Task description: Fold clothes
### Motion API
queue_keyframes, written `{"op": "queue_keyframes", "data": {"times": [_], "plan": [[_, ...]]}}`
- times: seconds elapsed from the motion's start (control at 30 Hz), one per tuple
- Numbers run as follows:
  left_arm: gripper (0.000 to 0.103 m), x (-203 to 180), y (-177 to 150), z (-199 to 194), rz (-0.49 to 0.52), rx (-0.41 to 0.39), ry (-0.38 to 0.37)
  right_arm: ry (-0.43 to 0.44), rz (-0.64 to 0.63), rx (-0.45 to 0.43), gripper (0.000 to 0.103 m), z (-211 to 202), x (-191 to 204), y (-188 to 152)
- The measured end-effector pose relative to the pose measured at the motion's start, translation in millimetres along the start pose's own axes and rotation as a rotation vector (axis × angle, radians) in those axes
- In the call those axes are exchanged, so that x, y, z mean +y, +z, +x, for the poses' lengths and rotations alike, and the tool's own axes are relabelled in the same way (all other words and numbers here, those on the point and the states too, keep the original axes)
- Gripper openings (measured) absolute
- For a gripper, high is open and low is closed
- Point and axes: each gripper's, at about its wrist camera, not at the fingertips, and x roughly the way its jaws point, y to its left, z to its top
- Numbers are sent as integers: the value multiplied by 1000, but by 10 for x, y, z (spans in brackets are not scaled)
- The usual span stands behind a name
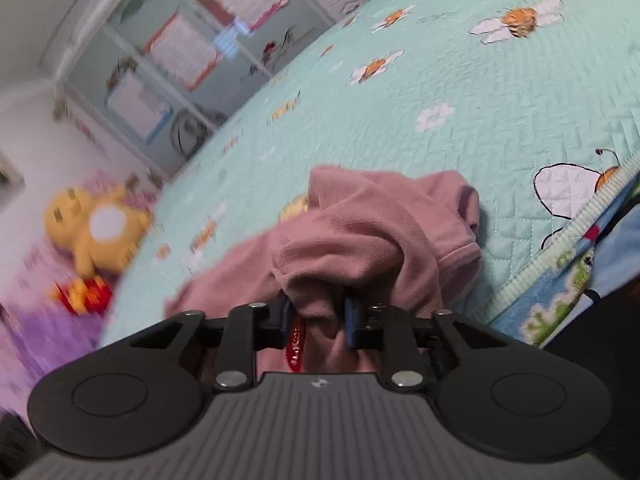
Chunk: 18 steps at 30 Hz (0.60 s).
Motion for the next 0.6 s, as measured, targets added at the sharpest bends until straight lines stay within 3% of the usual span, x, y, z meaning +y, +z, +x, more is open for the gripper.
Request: {"op": "queue_keyframes", "data": {"times": [0.07, 0.13, 0.2, 0.27, 0.33, 0.4, 0.53, 0.6], "plan": [[56, -53, -34, 86, -11, 37, -49, 35, 54, -18, 18, -65, -60, 60], [47, -218, -83, 148, 17, 78, -142, 71, 101, -29, 13, -150, -104, 115], [43, -455, -153, 203, 84, 111, -237, 108, 143, -35, 13, -228, -157, 165], [43, -633, -208, 226, 154, 121, -280, 119, 178, -38, 13, -284, -231, 207], [43, -648, -190, 221, 170, 110, -253, 95, 167, -32, 13, -308, -266, 220], [43, -512, -104, 180, 121, 83, -225, 91, 152, -27, 13, -323, -266, 187], [42, -152, 94, -19, 3, 0, -190, 141, 120, -41, 12, -422, -210, 163], [43, -4, 173, -131, -23, -49, -158, 182, 61, -100, 9, -564, -83, 202]]}}
